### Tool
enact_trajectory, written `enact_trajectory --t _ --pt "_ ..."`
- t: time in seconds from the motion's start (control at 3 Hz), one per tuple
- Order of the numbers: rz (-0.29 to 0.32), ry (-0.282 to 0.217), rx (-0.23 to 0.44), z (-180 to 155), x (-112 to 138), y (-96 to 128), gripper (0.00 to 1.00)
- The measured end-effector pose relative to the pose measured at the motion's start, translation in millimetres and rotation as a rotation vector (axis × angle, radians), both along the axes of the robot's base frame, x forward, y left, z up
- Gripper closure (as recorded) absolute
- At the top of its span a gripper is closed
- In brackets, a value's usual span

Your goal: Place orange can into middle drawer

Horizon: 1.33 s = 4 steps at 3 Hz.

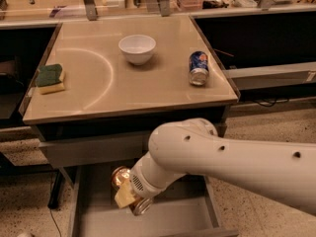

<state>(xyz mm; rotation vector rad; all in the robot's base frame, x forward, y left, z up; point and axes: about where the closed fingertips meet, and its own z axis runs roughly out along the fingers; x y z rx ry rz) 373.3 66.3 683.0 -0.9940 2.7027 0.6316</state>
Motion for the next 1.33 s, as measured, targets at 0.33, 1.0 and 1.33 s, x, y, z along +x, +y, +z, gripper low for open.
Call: enact_trajectory --t 0.33,1.0,1.33 --pt "-0.065 0.078 0.053 -73.1 5.4 6.2 1.00" --pt "-0.086 0.149 0.102 -127.8 12.9 20.1 1.00" --pt "-0.114 0.157 0.143 -145.8 19.4 21.1 1.00"
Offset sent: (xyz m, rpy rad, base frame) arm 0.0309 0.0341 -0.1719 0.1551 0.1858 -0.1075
